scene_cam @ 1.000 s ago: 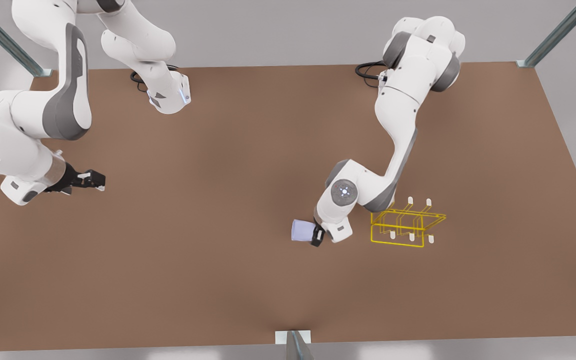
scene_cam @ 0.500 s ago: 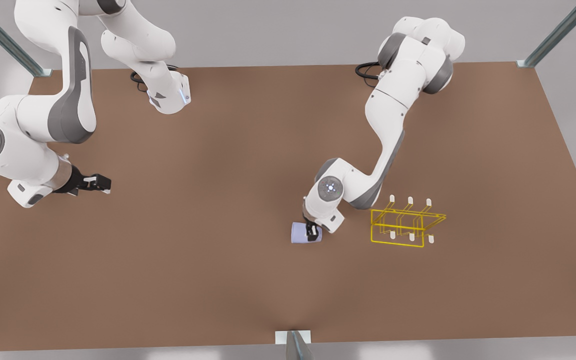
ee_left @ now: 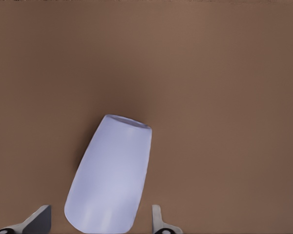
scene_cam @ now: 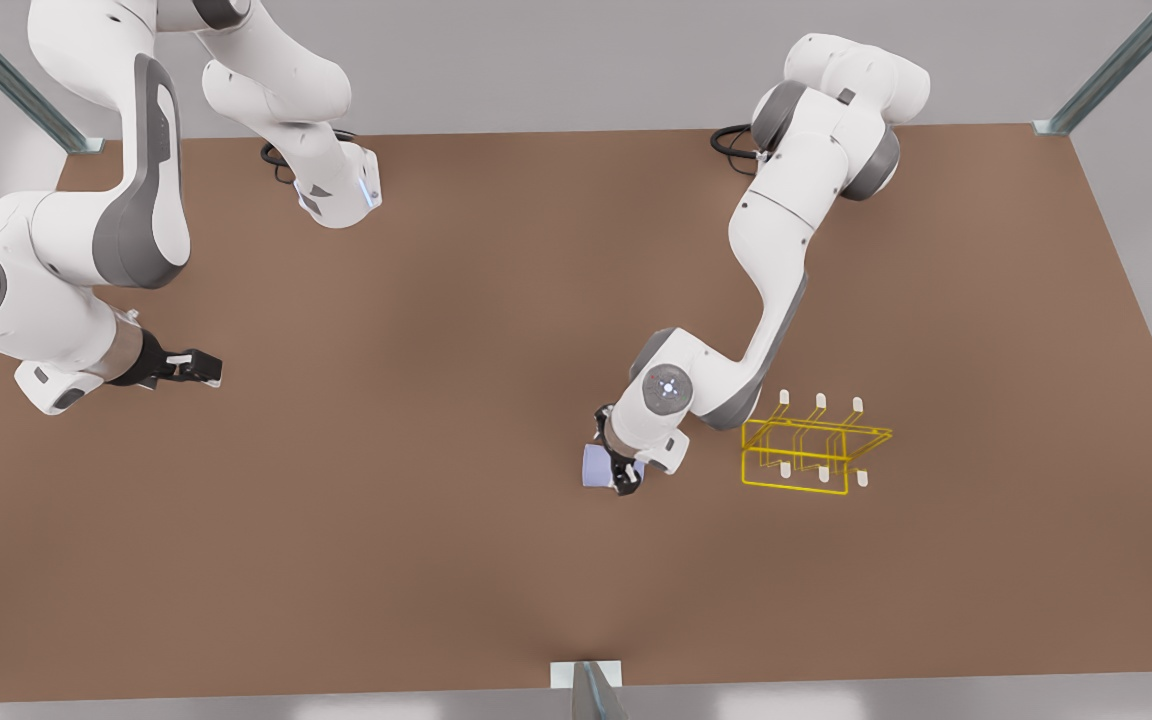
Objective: Place the cup on the cup holder
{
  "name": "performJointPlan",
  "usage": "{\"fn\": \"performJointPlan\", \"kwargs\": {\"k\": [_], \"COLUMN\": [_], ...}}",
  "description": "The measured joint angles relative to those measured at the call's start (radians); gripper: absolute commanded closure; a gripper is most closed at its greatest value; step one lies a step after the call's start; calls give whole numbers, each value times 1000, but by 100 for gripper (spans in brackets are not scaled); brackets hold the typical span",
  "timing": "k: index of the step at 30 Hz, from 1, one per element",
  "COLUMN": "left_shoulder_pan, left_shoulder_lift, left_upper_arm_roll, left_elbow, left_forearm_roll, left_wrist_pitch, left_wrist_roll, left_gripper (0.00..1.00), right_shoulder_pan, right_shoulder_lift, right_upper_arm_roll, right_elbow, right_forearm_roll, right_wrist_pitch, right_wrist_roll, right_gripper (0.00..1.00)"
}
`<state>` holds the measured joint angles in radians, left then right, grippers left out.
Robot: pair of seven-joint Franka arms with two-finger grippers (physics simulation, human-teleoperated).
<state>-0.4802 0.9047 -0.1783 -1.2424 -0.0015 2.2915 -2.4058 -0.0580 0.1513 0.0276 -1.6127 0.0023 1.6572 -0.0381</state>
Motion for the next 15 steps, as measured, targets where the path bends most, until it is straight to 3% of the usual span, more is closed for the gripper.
{"fn": "performJointPlan", "kwargs": {"k": [15], "left_shoulder_pan": [8], "left_shoulder_lift": [34], "left_upper_arm_roll": [1], "left_elbow": [-6], "left_forearm_roll": [-1], "left_wrist_pitch": [19], "left_wrist_roll": [167], "left_gripper": [0], "right_shoulder_pan": [1], "right_shoulder_lift": [0], "right_upper_arm_roll": [0], "right_elbow": [0], "right_forearm_roll": [0], "right_wrist_pitch": [-2], "right_wrist_roll": [15], "right_gripper": [0]}}
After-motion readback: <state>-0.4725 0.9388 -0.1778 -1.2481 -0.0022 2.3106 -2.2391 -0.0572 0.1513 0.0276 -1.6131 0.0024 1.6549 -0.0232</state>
